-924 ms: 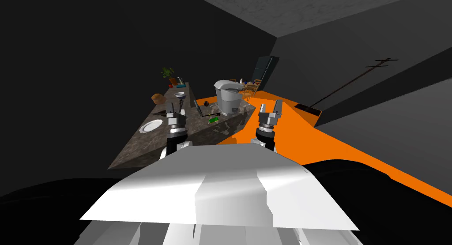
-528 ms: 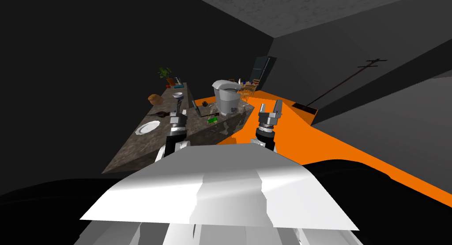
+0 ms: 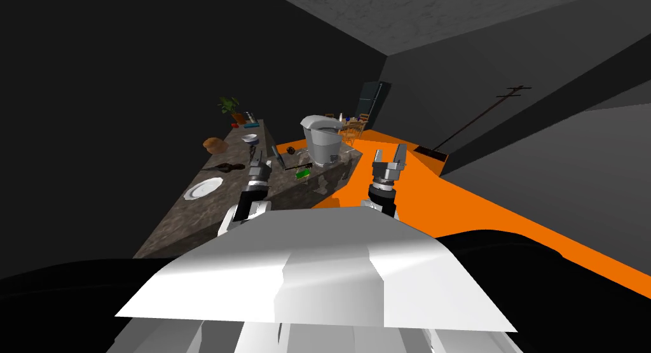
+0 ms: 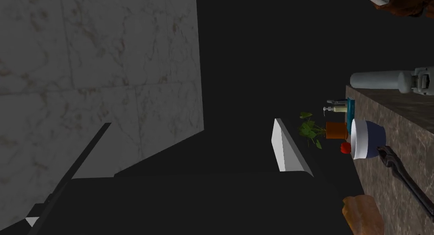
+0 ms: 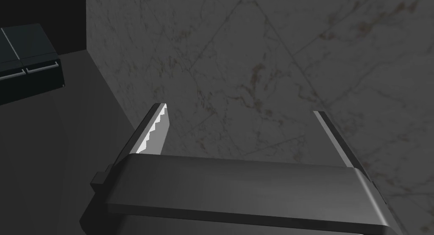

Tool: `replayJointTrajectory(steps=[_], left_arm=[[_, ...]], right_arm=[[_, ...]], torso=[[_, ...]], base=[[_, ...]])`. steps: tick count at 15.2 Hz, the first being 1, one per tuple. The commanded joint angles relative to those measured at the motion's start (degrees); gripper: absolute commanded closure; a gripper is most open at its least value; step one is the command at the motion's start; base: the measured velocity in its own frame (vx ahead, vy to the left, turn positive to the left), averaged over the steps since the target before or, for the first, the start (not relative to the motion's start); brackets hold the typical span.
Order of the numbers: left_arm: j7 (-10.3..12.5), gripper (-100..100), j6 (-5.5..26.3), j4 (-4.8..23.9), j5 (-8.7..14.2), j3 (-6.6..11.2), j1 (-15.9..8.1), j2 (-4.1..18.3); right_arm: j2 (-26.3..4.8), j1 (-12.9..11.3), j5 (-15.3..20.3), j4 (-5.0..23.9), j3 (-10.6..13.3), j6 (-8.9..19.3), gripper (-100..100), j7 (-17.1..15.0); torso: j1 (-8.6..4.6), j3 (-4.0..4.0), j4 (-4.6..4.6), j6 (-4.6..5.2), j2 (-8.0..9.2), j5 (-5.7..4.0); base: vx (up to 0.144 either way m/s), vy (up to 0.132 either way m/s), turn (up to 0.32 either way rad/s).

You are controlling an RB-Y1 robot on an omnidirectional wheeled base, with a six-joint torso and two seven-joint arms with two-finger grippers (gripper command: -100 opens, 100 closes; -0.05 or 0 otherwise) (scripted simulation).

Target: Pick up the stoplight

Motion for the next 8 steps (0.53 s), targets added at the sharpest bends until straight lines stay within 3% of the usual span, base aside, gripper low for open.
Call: replayJointTrajectory(steps=[1,5,8], left_arm=[[0.81,-100,2.86,1.33,0.89,0.61,-1.44,1.76],[1.42,-100,6.20,2.30,1.58,1.05,-2.40,2.97],[2.72,-100,10.37,4.41,3.07,2.00,-4.48,5.29]], right_arm=[[0.00,0.00,0.00,0.00,0.00,0.00,0,0.00],[0.00,0.00,0.00,0.00,0.00,0.00,0,0.00],[0.00,0.00,0.00,0.00,0.00,0.00,0,0.00]], torso=[[0.00,0.00,0.00,0.00,0.00,0.00],[-0.02,-0.01,0.00,0.00,-0.01,0.00],[0.00,0.00,0.00,0.00,0.00,0.00]], base=[[0.005,-0.022,-0.096],[0.005,-0.019,-0.076],[0.004,-0.019,-0.097]])
